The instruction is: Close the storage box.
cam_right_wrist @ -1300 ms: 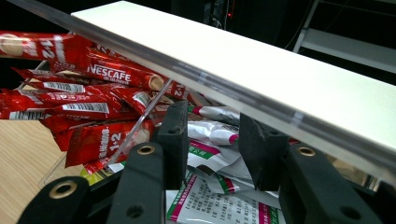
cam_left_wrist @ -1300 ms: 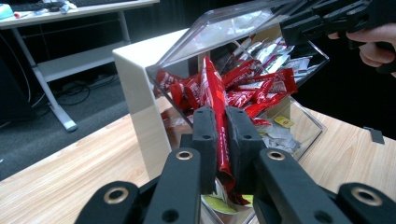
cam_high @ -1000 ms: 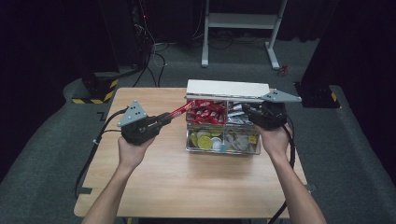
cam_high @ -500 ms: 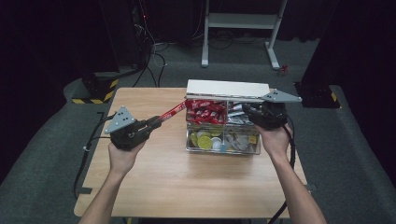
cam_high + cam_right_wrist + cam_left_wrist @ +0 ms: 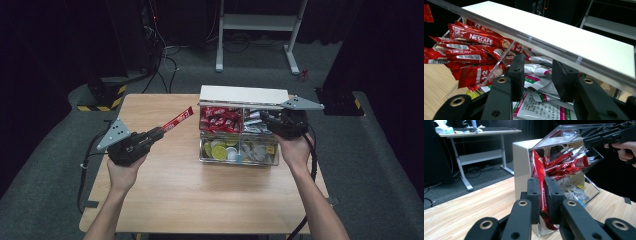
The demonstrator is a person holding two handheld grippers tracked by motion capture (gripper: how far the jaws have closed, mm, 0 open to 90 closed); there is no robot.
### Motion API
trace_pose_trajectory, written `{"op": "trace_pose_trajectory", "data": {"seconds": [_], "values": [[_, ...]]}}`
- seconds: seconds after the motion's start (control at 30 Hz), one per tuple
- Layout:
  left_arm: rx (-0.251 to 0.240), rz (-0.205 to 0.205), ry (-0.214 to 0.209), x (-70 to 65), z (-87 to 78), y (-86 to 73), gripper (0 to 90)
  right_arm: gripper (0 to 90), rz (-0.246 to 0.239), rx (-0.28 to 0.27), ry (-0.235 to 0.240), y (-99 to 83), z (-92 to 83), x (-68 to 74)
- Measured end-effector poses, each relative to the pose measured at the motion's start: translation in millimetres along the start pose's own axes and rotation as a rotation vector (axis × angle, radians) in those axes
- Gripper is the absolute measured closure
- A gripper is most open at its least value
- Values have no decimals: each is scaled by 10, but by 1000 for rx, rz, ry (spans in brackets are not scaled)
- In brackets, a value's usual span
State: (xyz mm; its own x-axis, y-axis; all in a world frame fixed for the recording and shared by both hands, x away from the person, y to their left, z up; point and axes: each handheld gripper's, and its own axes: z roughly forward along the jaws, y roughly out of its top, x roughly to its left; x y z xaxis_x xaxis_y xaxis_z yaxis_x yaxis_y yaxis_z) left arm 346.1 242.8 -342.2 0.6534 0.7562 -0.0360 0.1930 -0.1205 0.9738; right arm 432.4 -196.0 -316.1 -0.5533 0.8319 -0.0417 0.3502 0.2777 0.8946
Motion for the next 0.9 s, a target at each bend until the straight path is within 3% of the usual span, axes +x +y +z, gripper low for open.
{"op": "trace_pose_trajectory", "data": {"seconds": [0.9], "values": [[33,-58,64,170,-62,-380,832,624,8,3,-4,-5,-35,-26]]}}
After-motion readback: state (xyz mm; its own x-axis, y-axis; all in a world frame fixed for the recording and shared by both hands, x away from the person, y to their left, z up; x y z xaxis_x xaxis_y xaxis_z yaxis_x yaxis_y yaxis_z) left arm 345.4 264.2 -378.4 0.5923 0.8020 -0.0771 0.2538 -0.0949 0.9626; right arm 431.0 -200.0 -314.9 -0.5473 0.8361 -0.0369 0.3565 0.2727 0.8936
